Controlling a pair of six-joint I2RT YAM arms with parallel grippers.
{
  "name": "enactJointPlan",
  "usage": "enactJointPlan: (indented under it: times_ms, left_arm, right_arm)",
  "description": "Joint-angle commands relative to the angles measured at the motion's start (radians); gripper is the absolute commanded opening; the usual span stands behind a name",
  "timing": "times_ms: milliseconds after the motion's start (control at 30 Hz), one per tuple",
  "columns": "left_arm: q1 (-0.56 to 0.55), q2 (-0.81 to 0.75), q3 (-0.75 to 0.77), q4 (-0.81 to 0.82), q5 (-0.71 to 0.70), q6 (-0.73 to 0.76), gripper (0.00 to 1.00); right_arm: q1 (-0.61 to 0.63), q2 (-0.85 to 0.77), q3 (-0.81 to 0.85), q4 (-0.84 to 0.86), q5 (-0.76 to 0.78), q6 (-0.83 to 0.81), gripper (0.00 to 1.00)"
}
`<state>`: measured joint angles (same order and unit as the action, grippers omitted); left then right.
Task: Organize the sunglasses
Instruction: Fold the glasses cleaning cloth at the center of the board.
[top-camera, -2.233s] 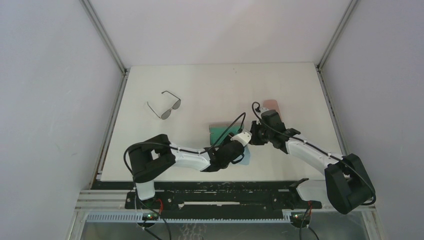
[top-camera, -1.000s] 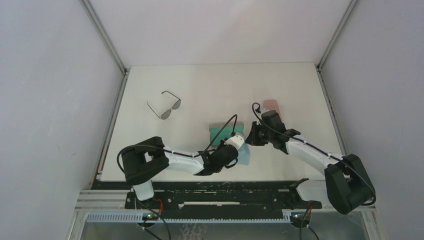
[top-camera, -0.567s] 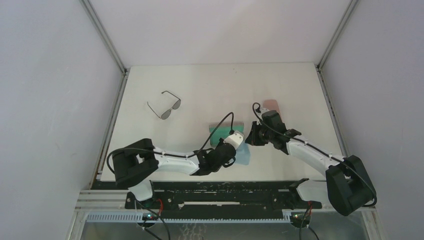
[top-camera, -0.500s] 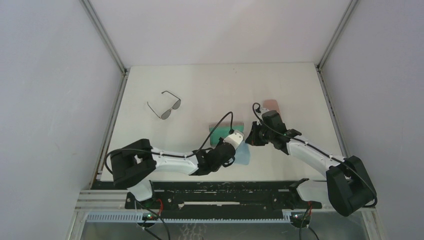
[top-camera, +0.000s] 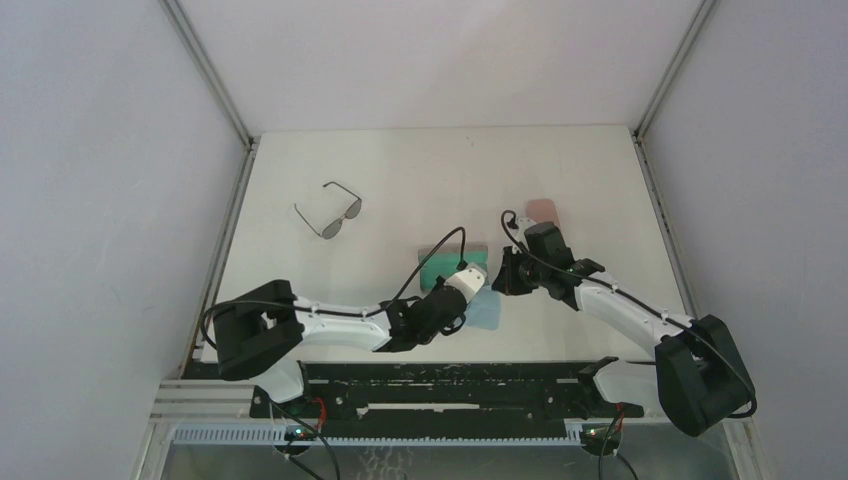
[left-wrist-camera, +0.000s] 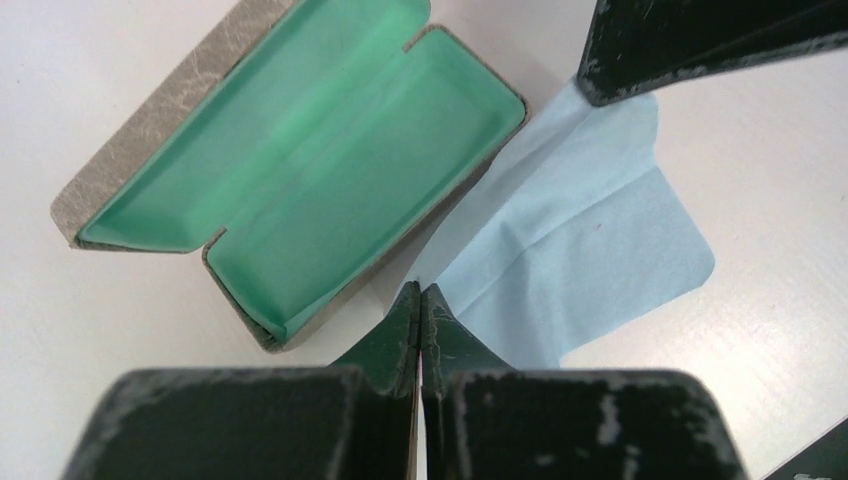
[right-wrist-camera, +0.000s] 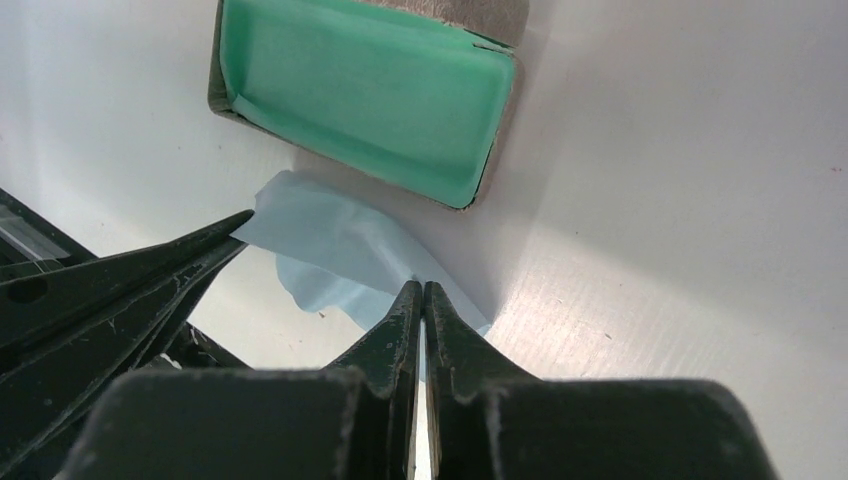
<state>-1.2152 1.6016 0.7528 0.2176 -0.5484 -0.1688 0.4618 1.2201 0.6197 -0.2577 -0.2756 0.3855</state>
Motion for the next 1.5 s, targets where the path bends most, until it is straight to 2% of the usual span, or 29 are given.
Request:
enactJointPlan:
  times_ms: [0,267,633,867,967,1033,1133,1333,1467]
  left_arm:
    - [-0.004,-0.065,-0.041,0.001,0.028,0.017,0.0]
    - [-0.007,-0.079,-0.065,-0.004,0.096,0.013,0.0]
    - [-0.024,-0.074,-0.089,-0.023,0.101,-0.003,0.0]
    - [-0.039,-0.06,-0.092,-0.038,0.107,-0.012,0.01]
    - [-0.04,-0.053,-0.086,-0.043,0.116,-0.014,0.06]
    - [-0.04,-0.05,-0.081,-0.051,0.119,-0.019,0.17]
    - [-0.04,-0.07,-0.094,-0.057,0.122,-0.034,0.27]
    - [-0.04,-0.239,-0.193,-0.018,0.161,-0.081,0.44]
    - [-0.033,-0.329,-0.235,0.016,0.209,-0.107,0.49]
  right_arm:
    - [0.016,-0.032,0.003,-0.012,-0.007,-0.066,0.0]
    - [0.064,-0.019,0.003,-0.027,0.001,-0.108,0.0]
    - [0.156,-0.002,0.002,-0.063,0.063,-0.099,0.0]
    - [0.173,0.011,0.002,-0.088,0.084,-0.078,0.0]
    - [0.176,0.023,0.002,-0.101,0.078,-0.072,0.03]
    - [0.178,0.03,0.003,-0.11,0.077,-0.067,0.11]
    - [0.181,0.021,0.002,-0.124,0.073,-0.065,0.24]
    - [0.166,-0.102,-0.026,-0.139,0.161,-0.012,0.43]
    - [0.129,-0.163,-0.054,-0.117,0.222,0.036,0.46]
